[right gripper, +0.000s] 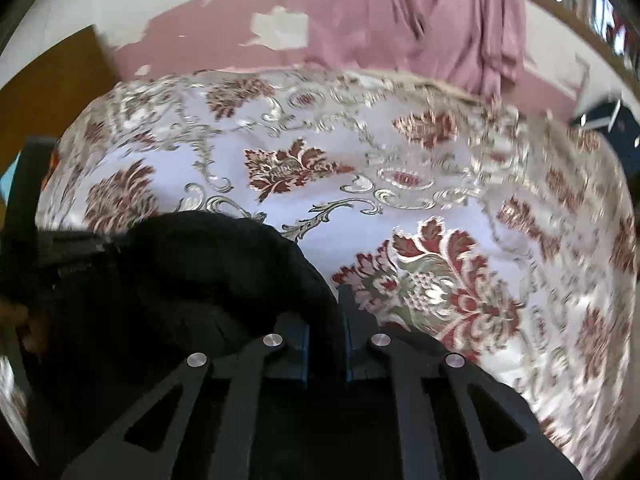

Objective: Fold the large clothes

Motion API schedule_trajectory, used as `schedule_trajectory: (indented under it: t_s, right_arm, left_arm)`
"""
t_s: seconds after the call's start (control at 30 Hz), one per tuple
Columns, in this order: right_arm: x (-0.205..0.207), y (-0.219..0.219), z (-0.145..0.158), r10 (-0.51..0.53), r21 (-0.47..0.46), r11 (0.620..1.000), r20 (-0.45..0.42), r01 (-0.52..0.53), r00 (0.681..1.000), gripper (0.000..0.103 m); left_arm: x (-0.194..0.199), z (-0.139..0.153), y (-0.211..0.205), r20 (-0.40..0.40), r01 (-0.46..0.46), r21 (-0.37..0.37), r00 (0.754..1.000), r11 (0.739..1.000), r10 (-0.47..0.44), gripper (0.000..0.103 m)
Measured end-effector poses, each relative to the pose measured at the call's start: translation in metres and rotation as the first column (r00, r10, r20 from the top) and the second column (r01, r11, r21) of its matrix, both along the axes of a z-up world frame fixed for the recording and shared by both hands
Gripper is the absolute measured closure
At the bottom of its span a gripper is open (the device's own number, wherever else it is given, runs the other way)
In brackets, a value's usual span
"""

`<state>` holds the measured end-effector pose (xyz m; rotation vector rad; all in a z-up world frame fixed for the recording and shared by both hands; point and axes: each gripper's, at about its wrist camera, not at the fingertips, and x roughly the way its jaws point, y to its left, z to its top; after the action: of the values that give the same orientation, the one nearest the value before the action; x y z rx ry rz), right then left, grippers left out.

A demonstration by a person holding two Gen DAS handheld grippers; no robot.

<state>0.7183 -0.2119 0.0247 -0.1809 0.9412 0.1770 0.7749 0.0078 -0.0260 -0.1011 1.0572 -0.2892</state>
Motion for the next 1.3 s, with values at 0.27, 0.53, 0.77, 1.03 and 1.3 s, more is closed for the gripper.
schedule_trajectory:
  t_s: [0.27,0.53,0.77,1.03,1.3]
  right_arm:
    - [-0.048,-0.004,-0.025,0.122,-0.125,0.983,-0.09,-0.133,0.988,0.095]
    - [-0.057,-0.003,-0.063,0.138,-0.209,0.965,-0.094,-0.156,0.986,0.094]
    - [-0.065,-0.018,-0.037,0.112,-0.07,0.99,-0.109,-0.12,0.988,0.088]
    - [-0.054,-0.04,0.025,0.09,0.088,0.992,-0.044,-0.086,0.995,0.07]
    - [0.012,-0.036,-0.008,-0.046,0.288,0.953,-0.175,0.095,0.984,0.07]
  left_arm:
    - [-0.058,-0.013,-0.021,-0.03,0.2,0.223,0.98,0.954,-0.198,0.097]
    - [-0.074,-0.056,-0.046,-0.064,0.266,0.35,0.963,0.898,-0.261,0.096]
    - [-0.083,-0.028,-0.019,-0.054,0.225,0.281,0.974,0.933,-0.219,0.066]
    - [-0.085,0.045,0.003,0.137,0.165,0.246,0.97,0.955,-0.202,0.037]
    - [-0.011,0.021,-0.03,0.066,0.083,0.072,0.994,0.994,-0.087,0.036]
